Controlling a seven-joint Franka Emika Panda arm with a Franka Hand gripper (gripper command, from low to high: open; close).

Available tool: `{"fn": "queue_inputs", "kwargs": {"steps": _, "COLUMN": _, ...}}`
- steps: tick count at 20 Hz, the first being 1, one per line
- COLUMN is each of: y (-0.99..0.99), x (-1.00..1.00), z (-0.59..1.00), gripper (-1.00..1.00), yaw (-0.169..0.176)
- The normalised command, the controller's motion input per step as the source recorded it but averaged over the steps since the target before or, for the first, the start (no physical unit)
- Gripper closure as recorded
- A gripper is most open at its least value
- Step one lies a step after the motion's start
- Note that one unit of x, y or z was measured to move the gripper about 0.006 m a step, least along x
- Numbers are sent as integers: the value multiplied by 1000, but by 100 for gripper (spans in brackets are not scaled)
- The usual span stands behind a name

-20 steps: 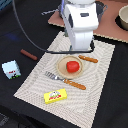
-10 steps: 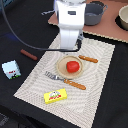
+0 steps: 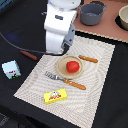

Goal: Interact with the objects in diverse but meaningful ways.

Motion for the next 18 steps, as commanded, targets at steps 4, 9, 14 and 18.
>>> {"fn": "queue_inputs", "kwargs": {"steps": 4, "y": 36, "x": -969, "z": -491, "gripper": -100, "yaw": -58}}
{"fn": "queue_inputs", "kwargs": {"steps": 9, "y": 98, "x": -982, "z": -517, "gripper": -100, "yaw": -46}}
{"fn": "queue_inputs", "kwargs": {"steps": 14, "y": 103, "x": -975, "z": -481, "gripper": -100, "yaw": -47}}
{"fn": "queue_inputs", "kwargs": {"steps": 18, "y": 101, "x": -964, "z": -413, "gripper": -100, "yaw": -51}}
